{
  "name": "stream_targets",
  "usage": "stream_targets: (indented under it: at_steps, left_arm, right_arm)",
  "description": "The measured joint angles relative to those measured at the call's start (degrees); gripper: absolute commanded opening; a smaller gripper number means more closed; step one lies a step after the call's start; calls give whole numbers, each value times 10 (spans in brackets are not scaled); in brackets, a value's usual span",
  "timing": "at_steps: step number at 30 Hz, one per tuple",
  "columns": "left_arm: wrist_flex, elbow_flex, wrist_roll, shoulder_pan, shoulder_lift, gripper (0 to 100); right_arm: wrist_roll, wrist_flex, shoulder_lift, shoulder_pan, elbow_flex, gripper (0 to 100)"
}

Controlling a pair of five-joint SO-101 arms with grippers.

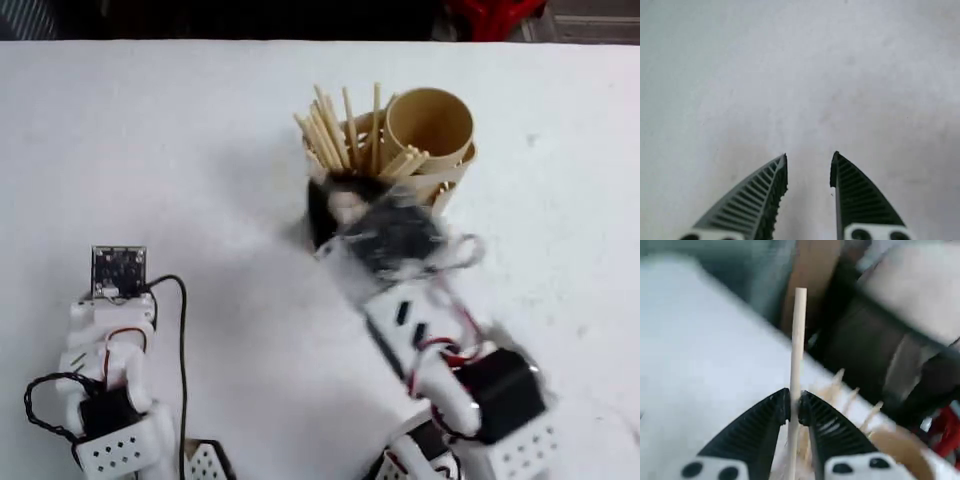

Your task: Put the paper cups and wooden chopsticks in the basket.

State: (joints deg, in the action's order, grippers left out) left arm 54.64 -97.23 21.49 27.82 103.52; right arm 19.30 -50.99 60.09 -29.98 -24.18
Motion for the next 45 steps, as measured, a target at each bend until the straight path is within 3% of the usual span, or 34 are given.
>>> stream_targets:
  at_steps: [6, 10, 18, 24, 28, 31, 36, 42, 45]
  left_arm:
    - [0, 0, 0, 0, 0, 155]
    - [0, 0, 0, 0, 0, 155]
    - [0, 0, 0, 0, 0, 155]
    - [0, 0, 0, 0, 0, 155]
    - [0, 0, 0, 0, 0, 155]
    - [0, 0, 0, 0, 0, 155]
    - [0, 0, 0, 0, 0, 155]
    - [0, 0, 0, -3, 0, 157]
    - [0, 0, 0, -36, 0, 158]
  right_arm:
    - [-18, 248, -89, 55, 30, 15]
    - [-19, 324, -152, 76, 31, 15]
    - [-18, 340, -206, 96, -38, 17]
    - [-18, 340, -186, 97, -144, 160]
    - [-18, 340, -143, 104, -182, 94]
    - [-18, 340, -91, 138, -209, 12]
    - [-18, 310, 33, 199, -305, 15]
    - [-18, 297, 229, 231, -529, 21]
    - [-18, 297, 337, 261, -631, 21]
